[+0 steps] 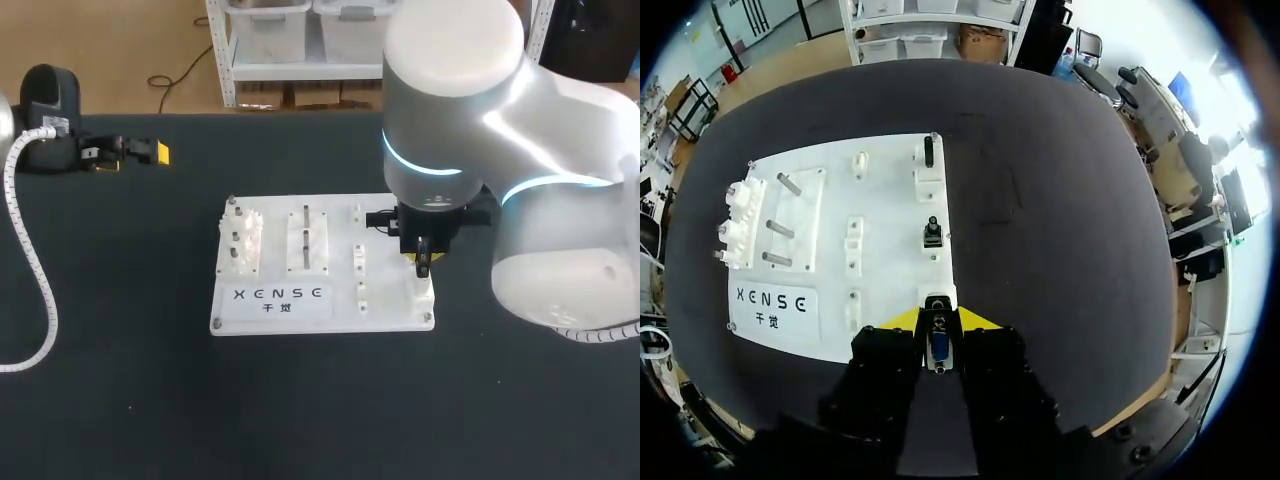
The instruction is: Insert the USB connector, Ethernet cable, and multi-pin plug into their matching sockets one by one.
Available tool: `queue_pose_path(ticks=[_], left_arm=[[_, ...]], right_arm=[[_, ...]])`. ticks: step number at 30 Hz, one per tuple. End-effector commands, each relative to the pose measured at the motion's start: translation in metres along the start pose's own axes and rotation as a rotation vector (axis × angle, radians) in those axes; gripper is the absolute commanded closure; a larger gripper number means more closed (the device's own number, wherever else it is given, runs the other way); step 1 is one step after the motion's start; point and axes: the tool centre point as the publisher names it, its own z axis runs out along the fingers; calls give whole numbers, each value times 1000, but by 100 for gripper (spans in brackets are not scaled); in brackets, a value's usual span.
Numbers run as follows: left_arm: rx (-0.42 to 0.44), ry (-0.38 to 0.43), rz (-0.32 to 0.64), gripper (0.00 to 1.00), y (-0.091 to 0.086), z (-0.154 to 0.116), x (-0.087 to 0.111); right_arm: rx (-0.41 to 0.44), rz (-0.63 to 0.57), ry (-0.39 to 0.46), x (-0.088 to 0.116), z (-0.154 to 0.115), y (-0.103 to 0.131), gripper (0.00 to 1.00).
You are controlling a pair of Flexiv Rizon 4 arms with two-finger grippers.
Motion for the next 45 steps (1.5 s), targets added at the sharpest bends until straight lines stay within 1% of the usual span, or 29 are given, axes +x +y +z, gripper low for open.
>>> queue_pose_path(ticks=[1,13,29,39,45], left_arm=[[0,0,0,0,0,0,0],[0,0,0,0,0,0,0],[0,0,0,0,0,0,0],[0,0,0,0,0,0,0],[0,0,0,0,0,0,0]], right_arm=[[-3,-2,0,3,-1,-3,100],[8,-12,-7,3,2,-2,100],[2,-38,-25,5,6,-3,100],[-7,-13,-13,8,11,-7,100],[-24,16,5,7,21,-6,100]])
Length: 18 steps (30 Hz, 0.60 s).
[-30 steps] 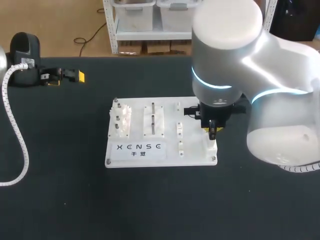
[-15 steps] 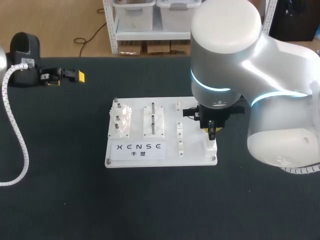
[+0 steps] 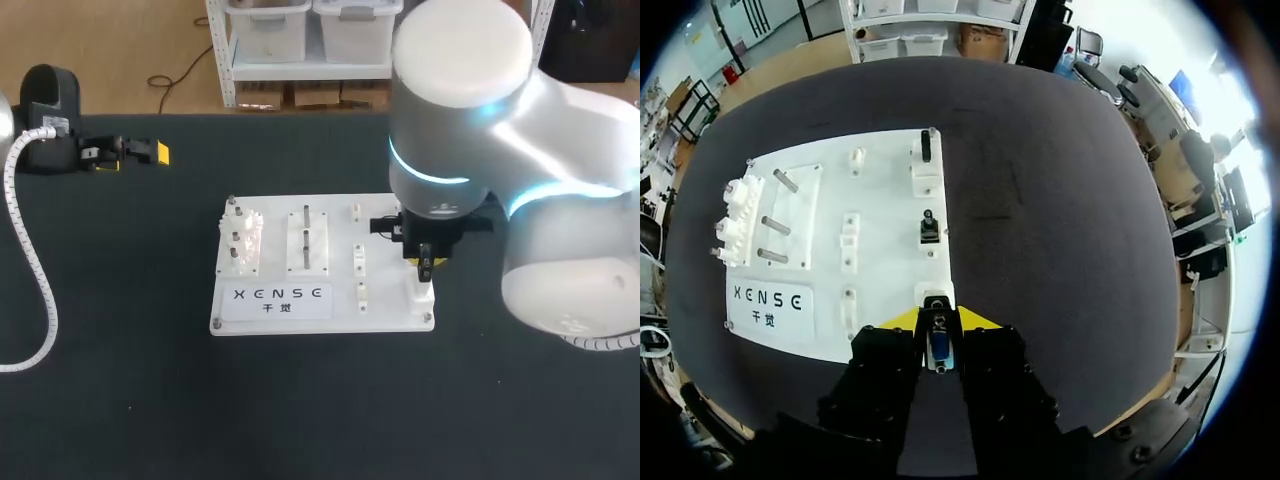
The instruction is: Insert the USB connector, Ethernet cable, and multi-pin plug into their matching sockets one by one.
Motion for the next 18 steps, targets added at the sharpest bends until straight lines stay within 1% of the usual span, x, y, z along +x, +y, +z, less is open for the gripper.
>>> queue_pose_path(ticks=[1,11,18], left_arm=[[0,0,0,0,0,0,0],[0,0,0,0,0,0,0],[0,0,0,0,0,0,0]], right_arm=[[-16,7,10,3,16,-2,100],[-30,3,48,5,37,6,100],[-15,-2,90,10,49,4,100]])
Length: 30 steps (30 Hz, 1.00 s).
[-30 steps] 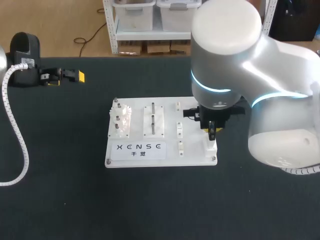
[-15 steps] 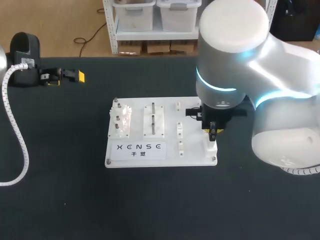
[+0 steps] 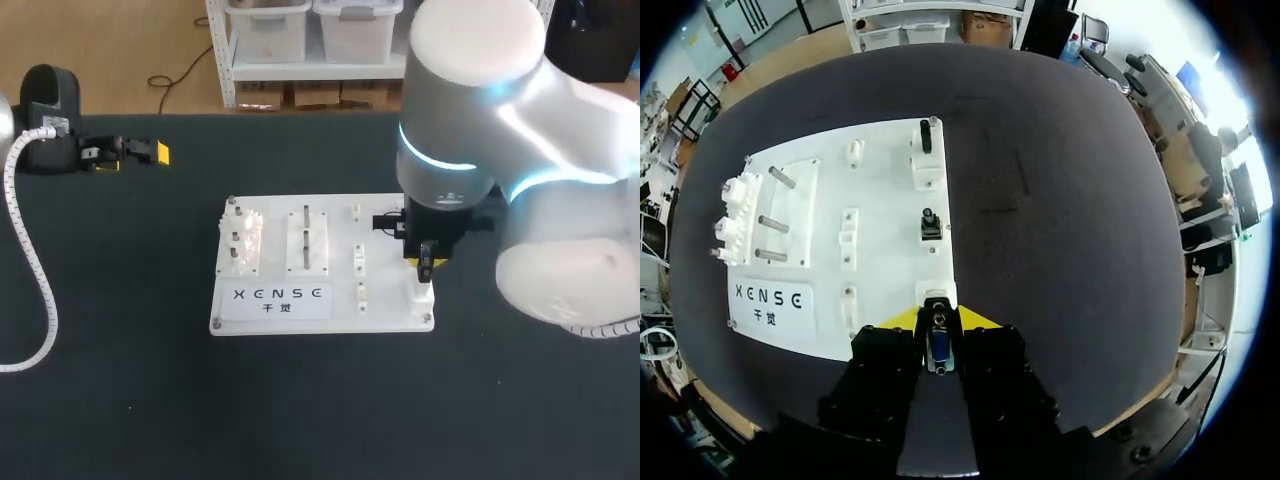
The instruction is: Insert the USB connector, Ethernet cable, and multi-pin plug into their matching sockets one by one.
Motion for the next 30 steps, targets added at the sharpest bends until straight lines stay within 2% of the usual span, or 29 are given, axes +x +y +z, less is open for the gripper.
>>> queue_pose_path(ticks=[1,15,21,30], left_arm=[[0,0,0,0,0,0,0],[0,0,0,0,0,0,0],[0,0,0,0,0,0,0],[0,0,0,0,0,0,0]], right_arm=[[10,-2,29,8,46,2,100],[42,2,76,19,60,-2,100],[84,5,87,17,64,-1,100],[79,17,98,16,67,-1,100]])
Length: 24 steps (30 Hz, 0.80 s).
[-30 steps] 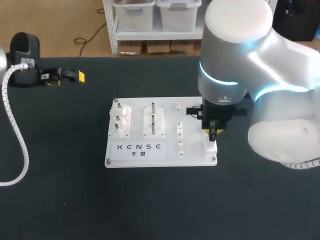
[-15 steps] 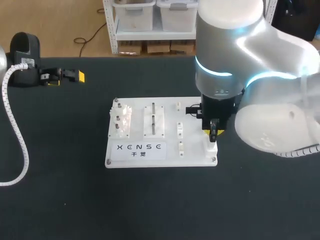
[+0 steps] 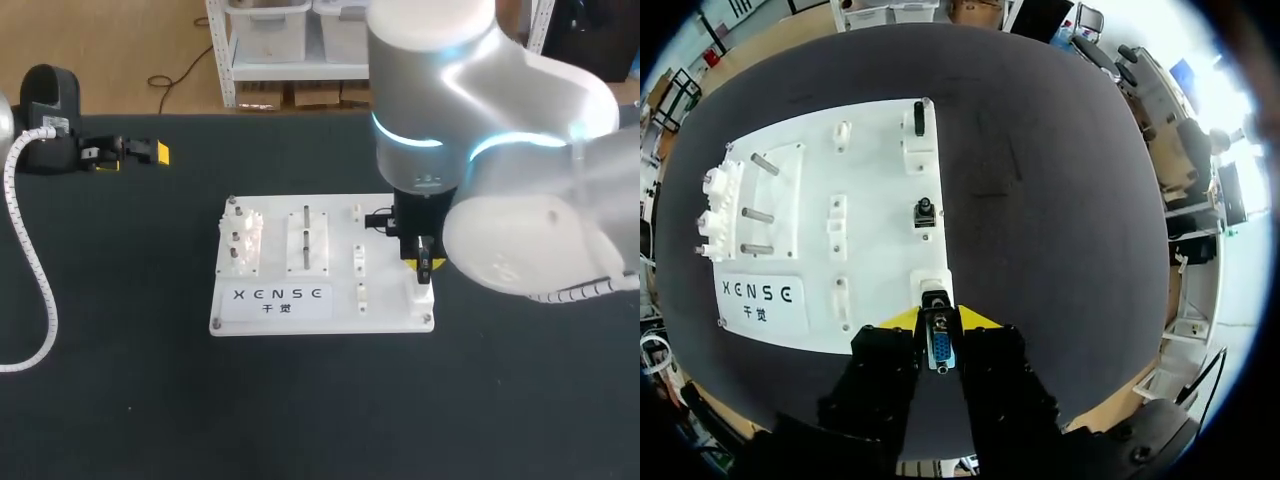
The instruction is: Insert the USB connector, Ethernet cable, and multi-pin plug into their matching sockets one by one.
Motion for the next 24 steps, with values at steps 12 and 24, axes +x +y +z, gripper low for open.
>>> queue_pose_path(ticks=[12,24], left_arm=[[0,0,0,0,0,0,0],[0,0,0,0,0,0,0]], right_arm=[[-36,47,-50,-5,44,-4,0],[-45,97,-167,-32,-16,-17,0]])
